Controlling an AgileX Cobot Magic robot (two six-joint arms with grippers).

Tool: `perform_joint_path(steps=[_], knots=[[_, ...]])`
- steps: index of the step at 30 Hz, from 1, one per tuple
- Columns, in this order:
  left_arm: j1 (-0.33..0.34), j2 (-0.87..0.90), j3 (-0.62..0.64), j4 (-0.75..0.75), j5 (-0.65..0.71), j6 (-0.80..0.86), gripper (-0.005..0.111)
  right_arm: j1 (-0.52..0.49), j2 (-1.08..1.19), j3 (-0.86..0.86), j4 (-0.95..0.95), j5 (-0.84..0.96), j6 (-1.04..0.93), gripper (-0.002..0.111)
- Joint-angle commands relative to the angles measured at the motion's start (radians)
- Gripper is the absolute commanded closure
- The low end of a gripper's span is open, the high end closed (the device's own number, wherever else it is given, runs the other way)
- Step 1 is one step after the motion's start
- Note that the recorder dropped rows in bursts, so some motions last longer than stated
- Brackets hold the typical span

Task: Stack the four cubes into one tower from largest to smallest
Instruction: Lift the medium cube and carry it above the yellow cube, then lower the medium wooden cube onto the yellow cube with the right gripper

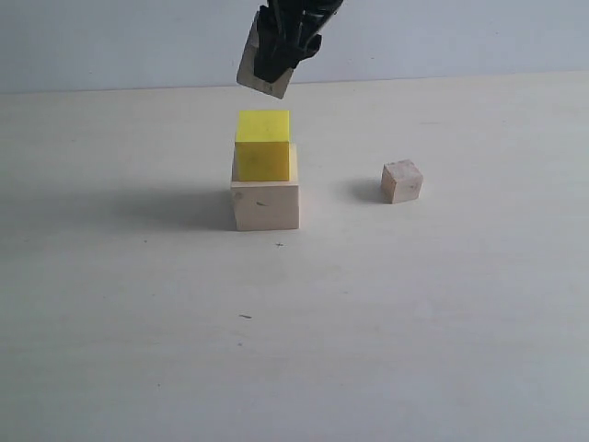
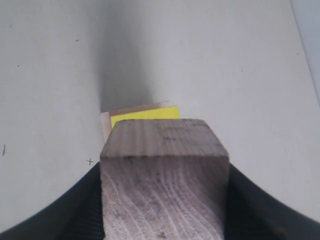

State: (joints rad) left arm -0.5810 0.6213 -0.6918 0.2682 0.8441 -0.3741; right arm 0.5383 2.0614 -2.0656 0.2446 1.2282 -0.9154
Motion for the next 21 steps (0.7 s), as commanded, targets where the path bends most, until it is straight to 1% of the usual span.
perform_joint_path(steps=[1, 4, 14, 21], knots=[[0.003, -0.005, 0.005, -0.002, -0.002, 0.000, 0.107, -0.004, -0.001, 0.007, 0.010, -0.007, -0.002, 0.108], [0.003, -0.005, 0.005, -0.002, -0.002, 0.000, 0.107, -0.004, 0.005, 0.007, 0.013, -0.007, -0.028, 0.108], [0.003, -0.005, 0.005, -0.002, -0.002, 0.000, 0.107, -0.004, 0.047, 0.007, 0.017, -0.007, -0.031, 0.108], [0.003, -0.005, 0.005, -0.002, -0.004, 0.000, 0.107, -0.004, 0.047, 0.007, 0.014, -0.007, -0.092, 0.108]])
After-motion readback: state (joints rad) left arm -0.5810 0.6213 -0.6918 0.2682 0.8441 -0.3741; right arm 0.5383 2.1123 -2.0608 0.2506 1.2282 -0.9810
